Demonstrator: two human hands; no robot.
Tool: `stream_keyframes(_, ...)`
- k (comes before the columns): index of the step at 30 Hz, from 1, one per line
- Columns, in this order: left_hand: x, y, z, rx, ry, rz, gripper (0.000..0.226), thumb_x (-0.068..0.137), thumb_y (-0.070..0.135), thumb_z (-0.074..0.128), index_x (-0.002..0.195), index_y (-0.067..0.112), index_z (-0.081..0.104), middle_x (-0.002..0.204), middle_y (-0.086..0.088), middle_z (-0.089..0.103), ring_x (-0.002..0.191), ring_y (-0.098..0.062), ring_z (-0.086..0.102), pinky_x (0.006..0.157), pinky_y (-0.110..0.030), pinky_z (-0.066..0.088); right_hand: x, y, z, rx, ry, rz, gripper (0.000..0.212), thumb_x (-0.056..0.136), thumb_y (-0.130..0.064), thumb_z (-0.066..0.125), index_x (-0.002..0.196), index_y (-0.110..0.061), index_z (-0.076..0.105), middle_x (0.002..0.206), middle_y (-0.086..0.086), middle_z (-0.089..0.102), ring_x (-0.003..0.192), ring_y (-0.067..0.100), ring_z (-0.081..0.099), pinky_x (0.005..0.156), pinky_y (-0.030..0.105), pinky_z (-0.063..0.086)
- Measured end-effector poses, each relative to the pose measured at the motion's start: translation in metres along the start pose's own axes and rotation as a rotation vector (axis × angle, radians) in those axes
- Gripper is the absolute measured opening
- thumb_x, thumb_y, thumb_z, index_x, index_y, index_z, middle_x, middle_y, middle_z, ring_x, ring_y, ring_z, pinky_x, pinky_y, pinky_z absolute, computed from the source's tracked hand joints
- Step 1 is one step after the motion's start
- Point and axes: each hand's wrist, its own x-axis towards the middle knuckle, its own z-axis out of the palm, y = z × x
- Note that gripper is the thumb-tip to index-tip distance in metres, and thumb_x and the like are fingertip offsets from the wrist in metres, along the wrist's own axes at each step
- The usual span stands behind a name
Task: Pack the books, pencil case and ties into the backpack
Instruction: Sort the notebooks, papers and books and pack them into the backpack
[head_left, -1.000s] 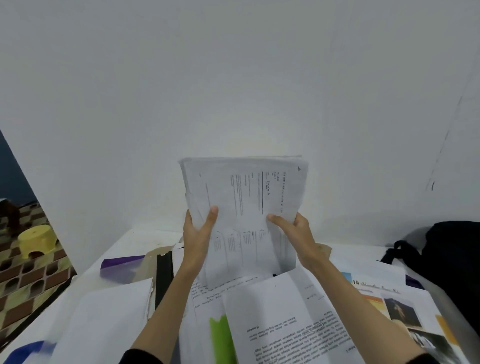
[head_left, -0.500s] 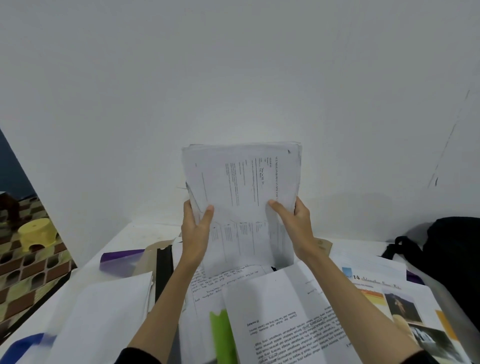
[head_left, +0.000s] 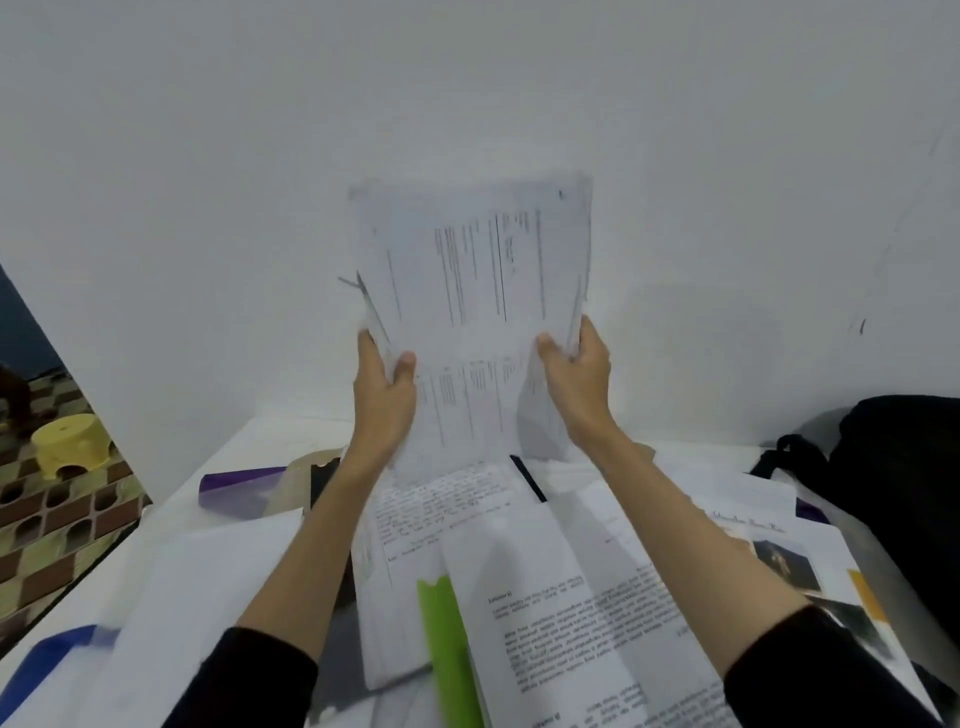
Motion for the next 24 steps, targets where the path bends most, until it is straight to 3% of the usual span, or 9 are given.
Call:
stream_keyframes(4,-0.017,0.038,-0.015,-0.023,-0.048,0.040,0.051,0.099,0.018,0.044,0.145,0.011,0.021,0.139,-0.001,0.044,0.124,-0.020,0.047,0.104,-0.035,0.041,0.001,-0.048,-0.022,-0.101,-0.007,-0.093,0.014,0.088,-0.008,0.055,0.100,-0.015,0.051,0.084,-0.010,0.057,0.073,0.006,0.057,0.067,0.021,0.051)
stream_keyframes(7,-0.058,0.045,-0.019,-0.035,-0.118,-0.022,0.037,0.099,0.015,0.045,0.134,0.013,0.034,0.116,0.009,0.051,0.107,-0.011,0.051,0.081,-0.014,0.045,-0.016,-0.057,-0.047,-0.242,-0.060,-0.049,0.017,0.083,-0.007,0.057,0.098,-0.012,0.051,0.078,-0.007,0.055,0.067,0.012,0.053,0.064,0.029,0.047)
stream_keyframes(10,-0.103,0.023,-0.013,-0.072,-0.216,-0.214,0.039,0.098,0.014,0.048,0.135,0.012,0.037,0.123,0.005,0.051,0.111,-0.013,0.051,0.089,-0.025,0.043,-0.042,-0.044,-0.074,-0.415,-0.152,0.086,0.024,0.081,-0.006,0.059,0.103,-0.001,0.057,0.084,0.001,0.058,0.075,0.021,0.055,0.067,0.034,0.047)
stream_keyframes(13,-0.152,-0.002,-0.009,-0.091,-0.385,-0.410,0.036,0.097,0.016,0.050,0.132,0.015,0.045,0.125,0.000,0.059,0.110,-0.019,0.058,0.094,-0.038,0.048,-0.076,-0.023,-0.106,-0.536,-0.240,0.243,0.027,0.079,-0.006,0.061,0.104,0.004,0.057,0.086,0.009,0.057,0.075,0.024,0.054,0.065,0.030,0.041)
stream_keyframes(16,-0.197,-0.014,-0.010,-0.026,-0.470,-0.553,0.018,0.095,0.017,0.052,0.111,0.008,0.058,0.106,-0.006,0.066,0.093,-0.020,0.064,0.080,-0.030,0.053,-0.107,-0.002,-0.137,-0.585,-0.312,0.399,0.013,0.081,-0.006,0.061,0.093,-0.006,0.056,0.080,0.003,0.055,0.067,0.017,0.050,0.058,0.025,0.036)
stream_keyframes(19,-0.222,-0.027,-0.004,0.335,-0.463,-0.412,0.019,0.093,0.027,0.057,0.099,0.009,0.058,0.111,-0.003,0.052,0.092,-0.016,0.055,0.072,-0.019,0.044,-0.131,0.023,-0.162,-0.741,-0.364,0.474,0.016,0.082,-0.014,0.062,0.095,-0.012,0.054,0.091,0.004,0.055,0.079,0.019,0.051,0.065,0.028,0.039)
stream_keyframes(21,-0.228,-0.028,0.000,0.353,-0.401,-0.392,0.034,0.089,0.029,0.061,0.118,0.012,0.052,0.121,-0.002,0.039,0.102,-0.015,0.048,0.084,-0.016,0.037,-0.137,0.036,-0.170,-0.765,-0.360,0.478,0.024,0.084,-0.021,0.062,0.105,-0.013,0.052,0.100,0.003,0.054,0.090,0.020,0.048,0.070,0.029,0.038)
stream_keyframes(24,-0.238,-0.022,0.006,0.152,-0.239,-0.543,0.071,0.084,0.029,0.069,0.143,0.010,0.033,0.139,-0.011,0.040,0.122,-0.027,0.046,0.100,-0.034,0.040,-0.144,0.048,-0.181,-0.830,-0.377,0.395,0.033,0.079,-0.032,0.067,0.097,-0.012,0.049,0.104,0.006,0.052,0.094,0.023,0.044,0.066,0.029,0.035)
